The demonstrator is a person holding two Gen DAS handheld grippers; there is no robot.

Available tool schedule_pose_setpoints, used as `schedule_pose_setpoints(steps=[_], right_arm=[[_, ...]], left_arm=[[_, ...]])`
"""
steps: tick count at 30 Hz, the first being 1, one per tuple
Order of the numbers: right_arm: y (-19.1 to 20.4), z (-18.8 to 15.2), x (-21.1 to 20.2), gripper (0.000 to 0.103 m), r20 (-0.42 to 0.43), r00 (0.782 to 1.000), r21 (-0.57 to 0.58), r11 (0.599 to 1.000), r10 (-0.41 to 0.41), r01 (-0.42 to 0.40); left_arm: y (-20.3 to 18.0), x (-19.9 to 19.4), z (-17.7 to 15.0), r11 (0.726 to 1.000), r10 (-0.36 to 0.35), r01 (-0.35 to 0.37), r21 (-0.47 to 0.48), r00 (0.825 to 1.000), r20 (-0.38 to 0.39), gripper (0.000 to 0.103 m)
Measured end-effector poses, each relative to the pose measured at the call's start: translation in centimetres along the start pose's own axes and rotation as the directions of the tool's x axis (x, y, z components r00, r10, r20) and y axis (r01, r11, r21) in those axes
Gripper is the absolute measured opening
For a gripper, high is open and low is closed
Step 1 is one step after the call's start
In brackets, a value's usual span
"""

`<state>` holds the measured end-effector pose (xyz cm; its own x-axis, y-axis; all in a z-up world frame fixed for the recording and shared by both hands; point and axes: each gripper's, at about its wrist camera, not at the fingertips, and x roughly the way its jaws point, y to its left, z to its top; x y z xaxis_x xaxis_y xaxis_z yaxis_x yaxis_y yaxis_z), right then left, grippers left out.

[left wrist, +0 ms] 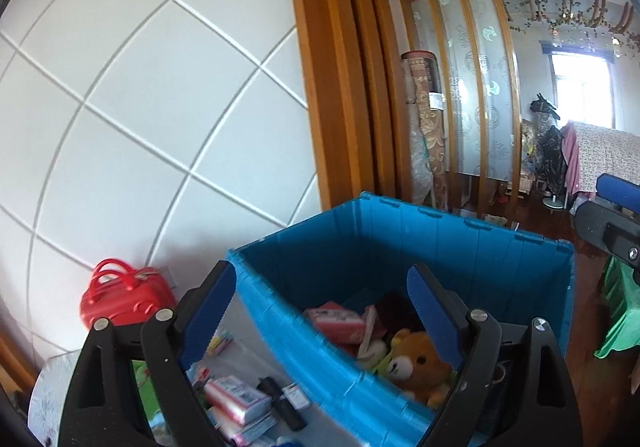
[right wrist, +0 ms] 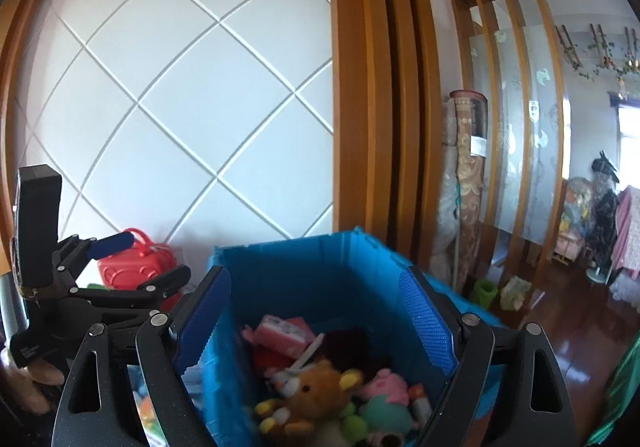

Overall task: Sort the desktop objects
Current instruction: 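Open the right gripper to drop the hat into the blue crate, then reach the left gripper to the pink tissue pack while the right gripper reaches the ibuprofen box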

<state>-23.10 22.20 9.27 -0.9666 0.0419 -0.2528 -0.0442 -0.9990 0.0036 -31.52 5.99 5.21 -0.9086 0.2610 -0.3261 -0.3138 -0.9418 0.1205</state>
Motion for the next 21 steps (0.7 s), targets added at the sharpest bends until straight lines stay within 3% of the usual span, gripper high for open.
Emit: schedule_pose_setpoints(steps=[6,11,15,21], right_arm=[[6.1,-3.9,-2.7,0.087,-0.04,0.999,-0.009,0.999,0.032,-0.032],[10.2,-6.7,-3.4,0.087,-0.087,0.989,-0.016,0.992,0.123,-0.125],[13.1,-9.0,-2.9,0.087,-0.135,0.965,-0.031,0.973,0.224,-0.23],[15.4,-11.1,-2.2,0.087,-0.192,0.932,-0.052,0.945,0.308,-0.323]], left_arm=[[3.6,-4.9,-5.1,0.997,0.073,-0.073,-0.019,0.997,-0.023,0.088],[6.7,-8.4,-9.8,0.981,0.184,-0.188,-0.048,0.98,-0.076,0.088],[9.2,-10.5,-12.7,0.949,0.295,-0.304,-0.081,0.95,-0.1,0.088],[11.4,-12.9,-15.9,0.88,0.441,-0.461,-0.113,0.883,-0.16,0.088]])
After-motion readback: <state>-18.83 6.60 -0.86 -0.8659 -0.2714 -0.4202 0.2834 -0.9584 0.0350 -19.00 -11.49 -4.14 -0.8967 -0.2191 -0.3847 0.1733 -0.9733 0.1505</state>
